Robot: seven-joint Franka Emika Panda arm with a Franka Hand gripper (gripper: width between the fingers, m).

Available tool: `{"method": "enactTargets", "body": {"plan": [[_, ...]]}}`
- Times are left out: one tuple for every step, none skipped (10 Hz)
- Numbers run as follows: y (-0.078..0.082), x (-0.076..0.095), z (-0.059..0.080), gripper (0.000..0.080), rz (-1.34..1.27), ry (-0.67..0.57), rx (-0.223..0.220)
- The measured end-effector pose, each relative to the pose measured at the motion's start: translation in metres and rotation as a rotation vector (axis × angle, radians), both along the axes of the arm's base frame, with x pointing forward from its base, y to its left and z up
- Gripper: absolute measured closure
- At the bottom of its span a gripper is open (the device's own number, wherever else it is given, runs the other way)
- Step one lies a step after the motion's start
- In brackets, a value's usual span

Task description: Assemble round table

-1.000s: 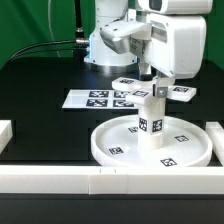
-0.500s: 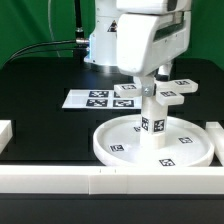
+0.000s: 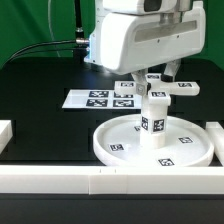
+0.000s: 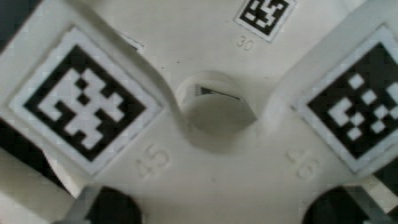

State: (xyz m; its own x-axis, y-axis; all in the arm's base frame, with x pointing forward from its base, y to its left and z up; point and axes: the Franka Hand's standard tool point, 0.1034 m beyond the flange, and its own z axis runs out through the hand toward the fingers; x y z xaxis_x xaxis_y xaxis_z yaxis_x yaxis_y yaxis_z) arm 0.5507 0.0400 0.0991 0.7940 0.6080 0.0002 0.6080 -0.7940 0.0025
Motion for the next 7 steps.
{"method": "enactTargets", "body": {"plan": [[0.0002,-0.0001,0.0001,0.0359,-0.065,0.0,0.003],[-0.0002,-0.0007,0.0002,0.0359,-0.232,0.005,0.021],[-0.0012,-0.0006,0.0002,0.0359,-0.336,0.009,0.036],[-0.0021,-0.0003,0.0003,0.0359,-0.414,0.012,0.048],[-0.0026,0.0002,0.0002,0.0359,-0.521,0.008,0.057],[-0.0027,0.0001,0.0001,0.0359,-0.585,0.002,0.059],[-0.0027,0.0007,0.0003,0.0359,-0.646,0.003,0.06]]}}
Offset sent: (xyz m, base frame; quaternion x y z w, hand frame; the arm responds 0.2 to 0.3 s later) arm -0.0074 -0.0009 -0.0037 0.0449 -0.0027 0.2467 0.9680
